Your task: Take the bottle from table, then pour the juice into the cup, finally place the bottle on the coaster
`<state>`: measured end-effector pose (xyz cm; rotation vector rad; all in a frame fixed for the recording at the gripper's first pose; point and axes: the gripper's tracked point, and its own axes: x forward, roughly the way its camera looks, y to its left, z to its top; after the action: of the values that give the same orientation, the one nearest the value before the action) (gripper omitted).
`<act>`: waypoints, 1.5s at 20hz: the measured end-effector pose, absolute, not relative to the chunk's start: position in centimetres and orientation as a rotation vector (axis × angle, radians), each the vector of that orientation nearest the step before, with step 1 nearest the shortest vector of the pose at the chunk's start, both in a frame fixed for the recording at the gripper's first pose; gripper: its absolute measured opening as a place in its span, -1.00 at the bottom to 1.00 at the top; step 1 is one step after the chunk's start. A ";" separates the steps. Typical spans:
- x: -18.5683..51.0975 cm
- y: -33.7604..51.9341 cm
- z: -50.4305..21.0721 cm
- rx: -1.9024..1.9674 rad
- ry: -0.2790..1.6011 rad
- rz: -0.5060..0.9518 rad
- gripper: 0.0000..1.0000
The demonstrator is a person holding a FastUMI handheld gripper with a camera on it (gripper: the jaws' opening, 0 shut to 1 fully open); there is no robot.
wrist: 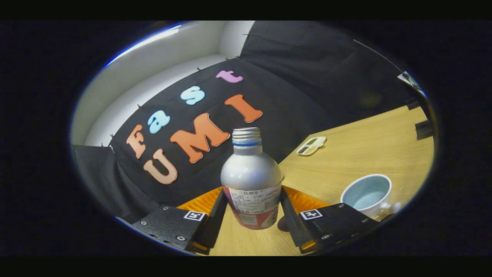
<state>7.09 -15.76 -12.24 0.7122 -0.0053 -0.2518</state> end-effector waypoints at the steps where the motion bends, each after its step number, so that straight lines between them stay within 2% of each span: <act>1: 7.5 -15.6 -12.2 0.656 -0.007 -0.242 0.49; 6: 9.7 -13.4 -13.2 0.372 0.061 -0.188 0.49; 12: 11.6 -12.1 -17.7 0.159 0.208 -0.166 0.49; 22: 12.1 -11.9 -21.3 0.096 0.309 -0.156 0.50; 27: 11.4 -11.8 -21.2 0.123 0.290 -0.169 0.59; 29: 11.0 -11.9 -20.8 0.113 0.280 -0.178 0.69; 30: 10.7 -11.7 -20.5 0.112 0.273 -0.178 0.82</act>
<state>10.67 -11.74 -20.51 0.1123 0.2729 -0.1779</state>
